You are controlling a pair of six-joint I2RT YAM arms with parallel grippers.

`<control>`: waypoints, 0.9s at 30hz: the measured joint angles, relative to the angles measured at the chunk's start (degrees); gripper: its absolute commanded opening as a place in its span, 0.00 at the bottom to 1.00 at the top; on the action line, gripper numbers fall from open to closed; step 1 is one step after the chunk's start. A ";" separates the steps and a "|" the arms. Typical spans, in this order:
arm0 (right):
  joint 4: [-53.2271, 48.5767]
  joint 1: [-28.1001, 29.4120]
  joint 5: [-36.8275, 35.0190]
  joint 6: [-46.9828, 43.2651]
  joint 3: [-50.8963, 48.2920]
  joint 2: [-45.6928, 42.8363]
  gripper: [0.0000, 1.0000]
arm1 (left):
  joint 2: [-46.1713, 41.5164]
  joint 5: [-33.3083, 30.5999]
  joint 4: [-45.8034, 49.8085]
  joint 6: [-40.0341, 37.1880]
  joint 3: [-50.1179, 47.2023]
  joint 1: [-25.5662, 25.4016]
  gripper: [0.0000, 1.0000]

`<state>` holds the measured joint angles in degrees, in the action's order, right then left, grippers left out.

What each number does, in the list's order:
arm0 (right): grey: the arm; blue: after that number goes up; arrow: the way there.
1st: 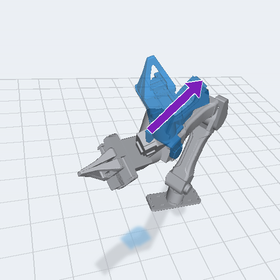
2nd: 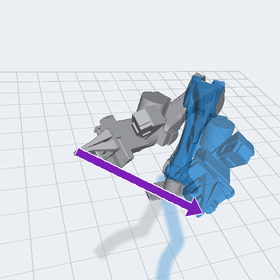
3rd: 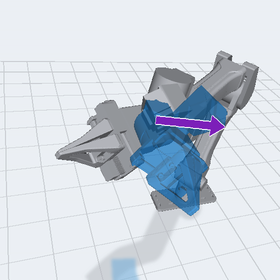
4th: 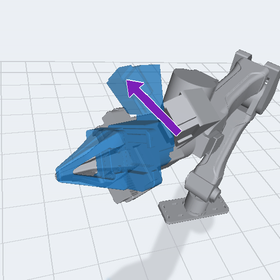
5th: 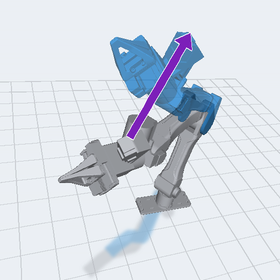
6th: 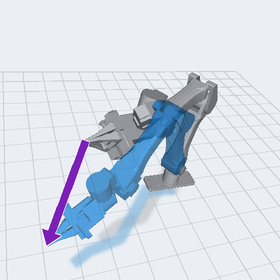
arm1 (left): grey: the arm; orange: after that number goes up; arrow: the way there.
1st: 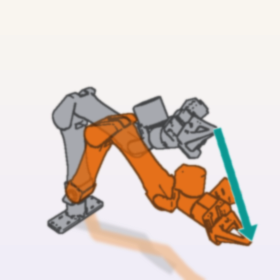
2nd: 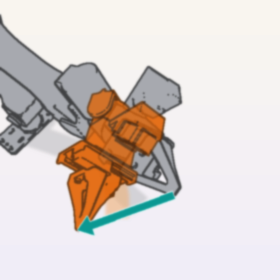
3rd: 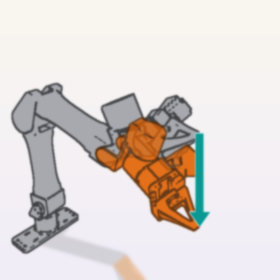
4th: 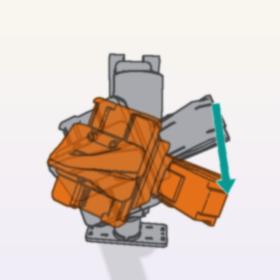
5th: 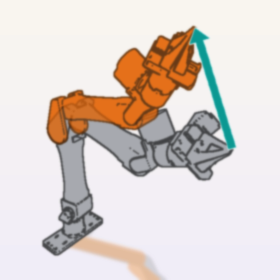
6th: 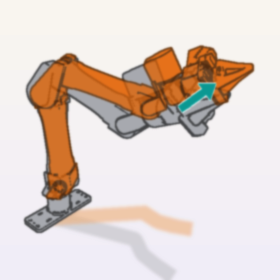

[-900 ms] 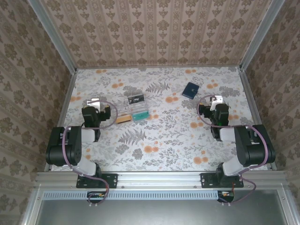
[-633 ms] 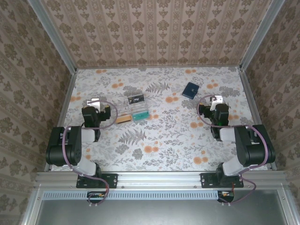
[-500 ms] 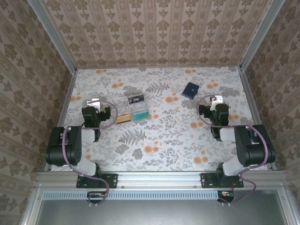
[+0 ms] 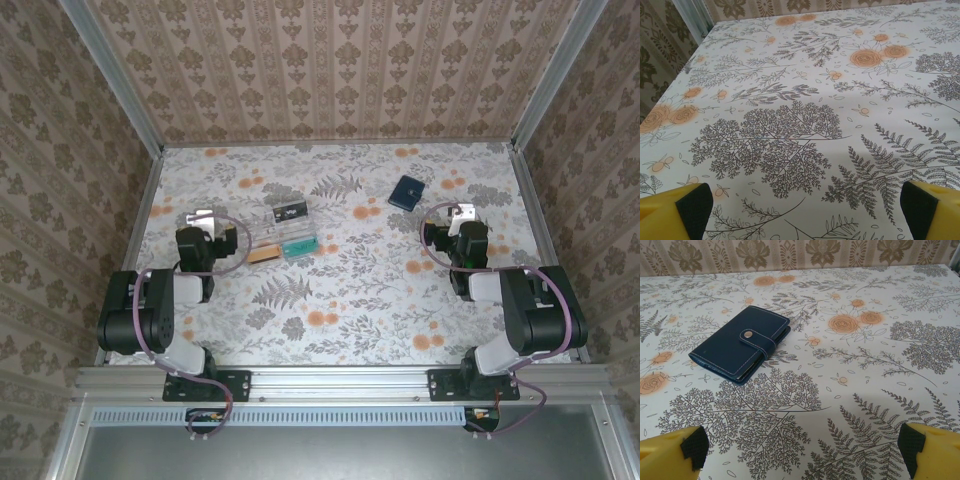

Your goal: Take the credit cards out of the card holder

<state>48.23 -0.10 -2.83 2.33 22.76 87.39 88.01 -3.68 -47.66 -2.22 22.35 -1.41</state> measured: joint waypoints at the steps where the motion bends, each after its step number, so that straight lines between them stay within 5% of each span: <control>1: 0.00 0.00 0.02 0.00 0.00 0.00 1.00 | -0.22 0.00 1.11 0.07 0.39 0.07 1.00; 10: -9.40 0.00 -1.31 0.48 2.03 -6.08 1.00 | -10.80 -2.36 15.74 1.84 6.27 0.74 1.00; 17: -30.25 -0.46 -6.05 12.04 16.57 -14.29 1.00 | -20.39 -8.00 43.19 15.85 22.56 1.49 1.00; 27: -51.84 0.15 -1.22 21.09 41.46 0.79 1.00 | -23.63 -1.40 64.41 26.95 30.56 1.77 1.00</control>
<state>-3.62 0.05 -4.05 23.42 64.23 88.18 64.38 -5.08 16.75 24.73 52.90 0.36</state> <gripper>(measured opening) 0.999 0.999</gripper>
